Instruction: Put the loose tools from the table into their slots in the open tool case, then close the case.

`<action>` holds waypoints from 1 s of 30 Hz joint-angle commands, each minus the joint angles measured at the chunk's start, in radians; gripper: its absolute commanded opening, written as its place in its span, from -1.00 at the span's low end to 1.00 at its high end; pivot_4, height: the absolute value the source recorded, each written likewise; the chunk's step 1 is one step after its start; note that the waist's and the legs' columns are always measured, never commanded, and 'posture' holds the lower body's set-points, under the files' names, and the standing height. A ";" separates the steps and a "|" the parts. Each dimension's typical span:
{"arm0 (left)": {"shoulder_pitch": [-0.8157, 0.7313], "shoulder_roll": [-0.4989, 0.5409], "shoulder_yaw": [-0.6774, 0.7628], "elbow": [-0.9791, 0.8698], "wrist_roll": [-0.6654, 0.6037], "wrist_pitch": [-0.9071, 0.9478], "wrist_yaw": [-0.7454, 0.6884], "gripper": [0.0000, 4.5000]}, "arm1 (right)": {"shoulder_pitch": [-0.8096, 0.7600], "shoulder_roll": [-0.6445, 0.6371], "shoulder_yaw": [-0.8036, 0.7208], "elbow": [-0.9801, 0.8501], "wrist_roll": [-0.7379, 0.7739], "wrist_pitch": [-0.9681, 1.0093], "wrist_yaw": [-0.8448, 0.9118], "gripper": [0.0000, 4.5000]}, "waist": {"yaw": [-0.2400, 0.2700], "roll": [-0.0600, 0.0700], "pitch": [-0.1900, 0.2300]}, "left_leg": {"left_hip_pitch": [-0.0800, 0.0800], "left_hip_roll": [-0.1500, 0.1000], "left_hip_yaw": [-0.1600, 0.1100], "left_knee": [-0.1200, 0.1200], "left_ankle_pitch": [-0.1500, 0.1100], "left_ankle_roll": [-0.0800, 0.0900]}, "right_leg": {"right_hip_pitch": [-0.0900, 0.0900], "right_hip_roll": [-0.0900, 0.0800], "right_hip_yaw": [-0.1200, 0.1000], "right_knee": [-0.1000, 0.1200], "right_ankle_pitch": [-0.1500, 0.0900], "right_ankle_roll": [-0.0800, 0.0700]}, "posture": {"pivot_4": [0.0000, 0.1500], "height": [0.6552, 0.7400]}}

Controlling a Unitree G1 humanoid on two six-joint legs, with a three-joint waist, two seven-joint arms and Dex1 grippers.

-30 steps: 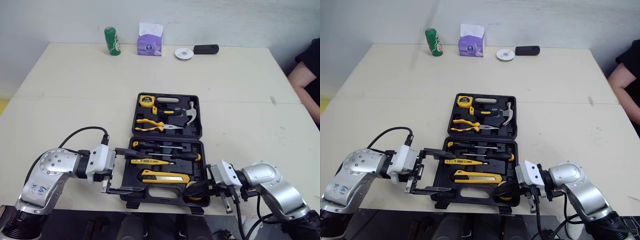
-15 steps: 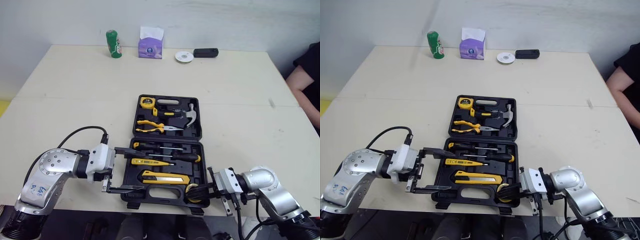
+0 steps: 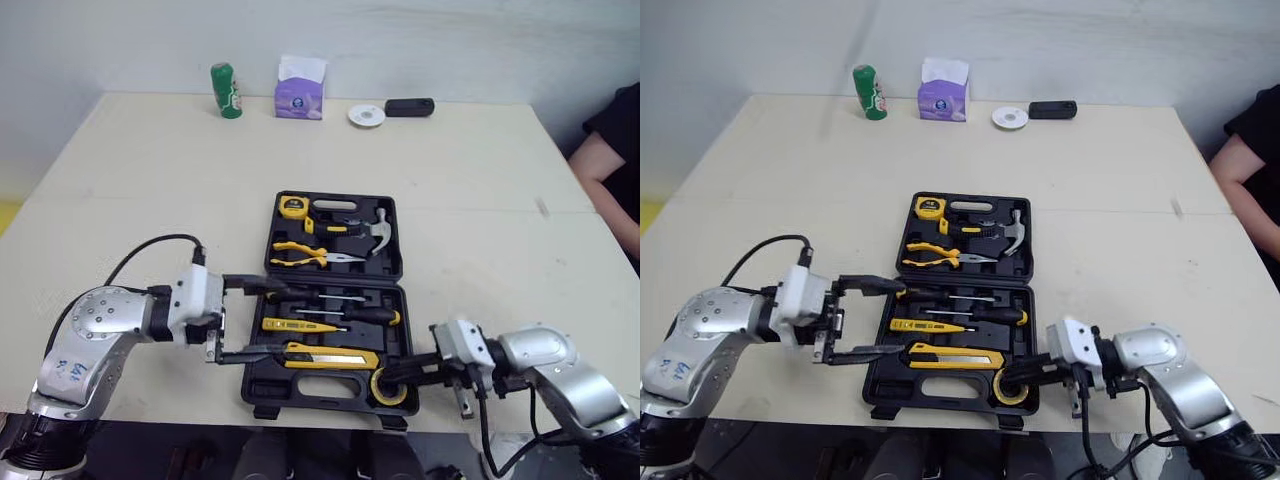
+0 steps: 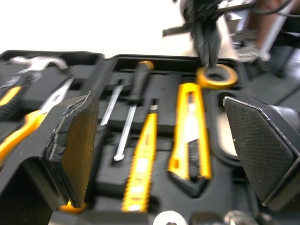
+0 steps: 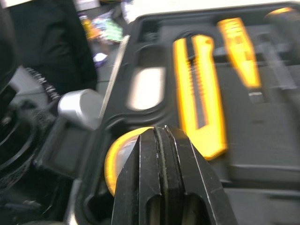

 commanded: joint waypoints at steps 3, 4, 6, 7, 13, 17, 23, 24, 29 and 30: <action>-0.007 0.011 0.079 0.034 0.047 0.029 0.116 0.76 | -0.061 -0.061 -0.156 0.052 0.021 0.034 -0.034 -1.00 | 0.002 0.001 0.001 | 0.000 0.000 0.000 0.000 0.000 0.000 | 0.000 0.000 0.000 0.000 0.000 0.000 | 1.00 1.00; -0.011 0.007 0.085 0.052 0.060 0.040 0.145 0.64 | -0.074 -0.069 -0.170 0.088 0.008 0.030 -0.038 -1.00 | 0.002 0.001 0.001 | 0.000 0.000 0.000 0.000 0.000 0.000 | 0.000 0.000 0.000 0.000 0.000 0.000 | 1.00 1.00; -0.021 -0.003 0.080 0.087 0.083 0.044 0.179 0.17 | -0.088 -0.099 -0.182 0.142 0.002 0.106 -0.060 -1.00 | 0.004 0.001 0.001 | 0.000 0.000 0.000 0.000 0.000 0.000 | 0.000 0.000 0.000 0.000 0.000 0.000 | 1.00 1.00; -0.026 -0.009 0.078 0.103 0.087 0.045 0.190 0.00 | -0.092 -0.106 -0.184 0.154 0.004 0.135 -0.065 -1.00 | 0.006 0.001 0.001 | 0.000 0.000 0.000 0.000 0.000 0.001 | 0.000 0.000 0.000 0.000 0.000 0.000 | 1.00 1.00; -0.052 -0.043 0.061 0.206 0.132 0.079 0.267 -0.99 | -0.117 -0.081 -0.158 0.254 -0.095 0.112 -0.136 -1.00 | 0.003 0.001 0.002 | -0.003 0.000 0.001 0.000 0.000 0.001 | -0.003 0.000 0.000 0.000 0.000 0.000 | 1.00 1.00; -0.081 -0.073 0.024 0.242 0.160 0.135 0.319 -0.99 | -0.161 -0.009 -0.081 0.273 -0.186 0.109 -0.216 -1.00 | -0.003 0.001 0.002 | -0.004 0.000 0.004 -0.001 0.000 0.000 | -0.006 0.001 0.002 0.003 0.000 0.000 | 1.00 1.00; -0.131 -0.123 -0.070 0.307 0.229 0.162 0.352 -0.99 | -0.237 0.116 0.024 0.283 -0.263 0.158 -0.315 -1.00 | 0.000 0.000 0.001 | -0.012 -0.001 0.004 0.000 0.003 0.000 | -0.016 0.001 0.002 0.007 0.000 0.000 | 1.00 1.00; -0.138 -0.128 -0.074 0.317 0.237 0.168 0.361 -0.99 | -0.245 0.130 0.035 0.279 -0.267 0.162 -0.319 -1.00 | -0.002 0.000 0.001 | -0.013 -0.001 0.004 0.000 0.004 0.000 | -0.016 0.001 0.001 0.009 0.000 0.001 | 1.00 1.00; -0.173 -0.150 -0.090 0.333 0.219 0.213 0.346 -0.99 | -0.266 0.169 0.054 0.263 -0.281 0.169 -0.325 -1.00 | -0.002 0.000 0.001 | -0.014 0.000 0.004 0.000 0.005 0.000 | -0.017 0.001 0.001 0.009 0.000 0.001 | 1.00 1.00; -0.184 -0.158 -0.094 0.332 0.215 0.218 0.343 -0.99 | -0.267 0.173 0.055 0.261 -0.283 0.165 -0.324 -1.00 | -0.002 0.000 0.001 | -0.014 0.000 0.004 0.000 0.005 0.000 | -0.016 0.001 0.001 0.009 0.000 0.001 | 1.00 1.00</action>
